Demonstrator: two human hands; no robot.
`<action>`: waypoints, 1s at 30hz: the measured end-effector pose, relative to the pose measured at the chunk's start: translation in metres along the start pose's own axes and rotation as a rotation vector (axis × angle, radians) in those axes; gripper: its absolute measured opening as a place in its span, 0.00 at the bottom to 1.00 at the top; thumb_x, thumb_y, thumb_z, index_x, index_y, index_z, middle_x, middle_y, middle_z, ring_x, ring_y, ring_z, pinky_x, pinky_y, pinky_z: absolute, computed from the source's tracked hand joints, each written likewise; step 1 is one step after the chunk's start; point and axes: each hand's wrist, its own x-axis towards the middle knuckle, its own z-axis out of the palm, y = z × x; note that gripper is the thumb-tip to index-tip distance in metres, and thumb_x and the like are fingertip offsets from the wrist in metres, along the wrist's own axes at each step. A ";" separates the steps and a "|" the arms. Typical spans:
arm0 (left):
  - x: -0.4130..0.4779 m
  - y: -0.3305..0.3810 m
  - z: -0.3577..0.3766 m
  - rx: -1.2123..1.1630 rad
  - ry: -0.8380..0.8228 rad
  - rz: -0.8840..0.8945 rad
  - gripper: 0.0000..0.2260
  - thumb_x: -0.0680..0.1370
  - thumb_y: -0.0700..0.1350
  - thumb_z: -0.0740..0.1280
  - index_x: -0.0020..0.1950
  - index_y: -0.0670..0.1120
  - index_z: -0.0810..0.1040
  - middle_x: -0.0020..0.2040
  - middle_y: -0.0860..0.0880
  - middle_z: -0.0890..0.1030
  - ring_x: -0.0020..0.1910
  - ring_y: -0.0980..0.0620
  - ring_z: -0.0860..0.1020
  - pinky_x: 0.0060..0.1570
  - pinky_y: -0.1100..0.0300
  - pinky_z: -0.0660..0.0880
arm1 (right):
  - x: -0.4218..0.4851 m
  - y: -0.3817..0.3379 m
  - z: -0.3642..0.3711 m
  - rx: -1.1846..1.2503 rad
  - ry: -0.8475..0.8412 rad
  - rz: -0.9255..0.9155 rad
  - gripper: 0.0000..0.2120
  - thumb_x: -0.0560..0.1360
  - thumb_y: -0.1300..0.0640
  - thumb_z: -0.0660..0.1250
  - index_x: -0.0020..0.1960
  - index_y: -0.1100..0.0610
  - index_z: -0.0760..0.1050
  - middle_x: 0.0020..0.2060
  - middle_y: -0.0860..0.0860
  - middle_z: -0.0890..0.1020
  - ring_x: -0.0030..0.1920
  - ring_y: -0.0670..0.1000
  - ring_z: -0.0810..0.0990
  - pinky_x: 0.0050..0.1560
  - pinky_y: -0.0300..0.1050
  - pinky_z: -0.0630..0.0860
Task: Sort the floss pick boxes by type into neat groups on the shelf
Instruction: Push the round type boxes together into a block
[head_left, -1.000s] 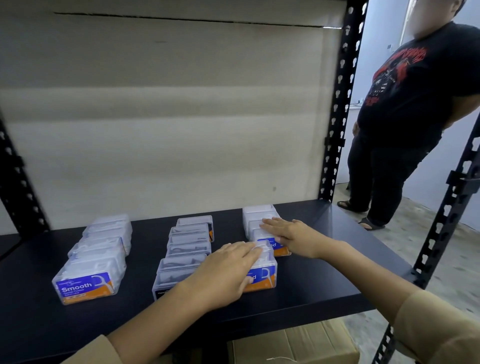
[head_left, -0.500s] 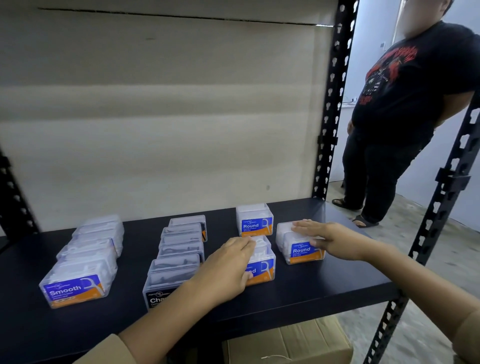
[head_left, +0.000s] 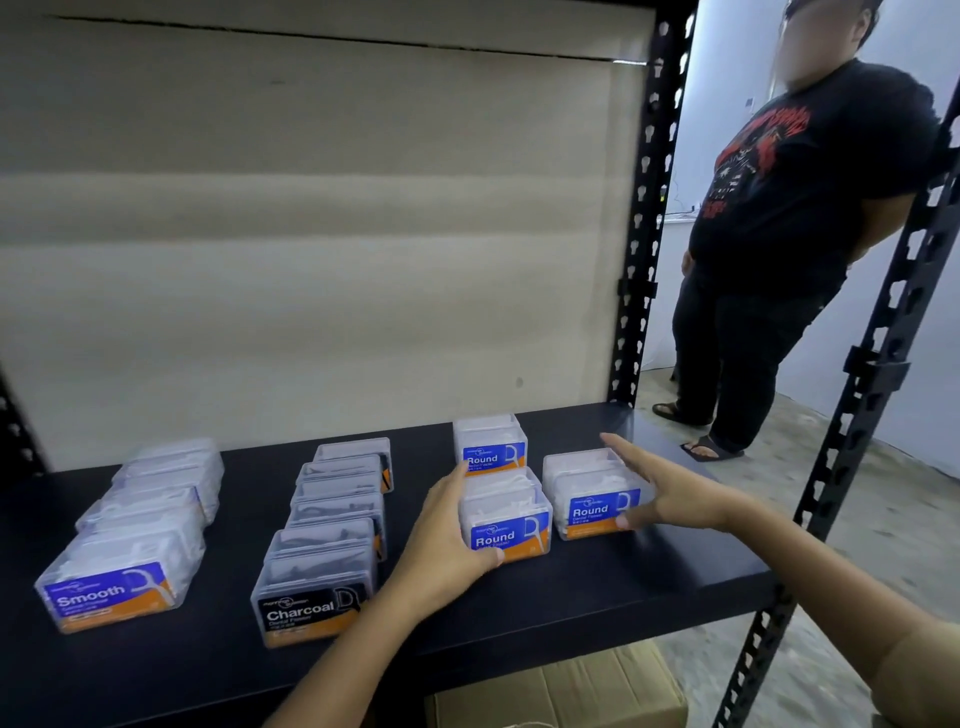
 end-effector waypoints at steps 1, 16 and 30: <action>-0.001 -0.003 0.000 -0.076 0.000 -0.031 0.41 0.67 0.36 0.74 0.74 0.51 0.57 0.60 0.62 0.66 0.58 0.68 0.68 0.52 0.78 0.64 | 0.001 0.005 0.000 0.067 -0.019 0.014 0.50 0.67 0.61 0.75 0.75 0.43 0.45 0.75 0.48 0.57 0.73 0.49 0.61 0.71 0.47 0.63; 0.011 -0.016 0.008 -0.358 -0.050 -0.096 0.36 0.66 0.32 0.75 0.68 0.53 0.66 0.62 0.55 0.76 0.61 0.59 0.74 0.47 0.74 0.74 | 0.011 0.028 -0.006 0.419 -0.119 -0.009 0.36 0.64 0.73 0.73 0.66 0.54 0.65 0.59 0.51 0.79 0.57 0.48 0.80 0.54 0.42 0.78; 0.014 -0.004 0.025 -0.317 -0.124 -0.043 0.32 0.65 0.37 0.77 0.58 0.61 0.66 0.57 0.62 0.74 0.58 0.64 0.73 0.49 0.73 0.73 | -0.016 0.048 -0.012 0.456 -0.099 0.009 0.37 0.64 0.73 0.73 0.67 0.52 0.65 0.61 0.49 0.78 0.60 0.46 0.78 0.56 0.41 0.76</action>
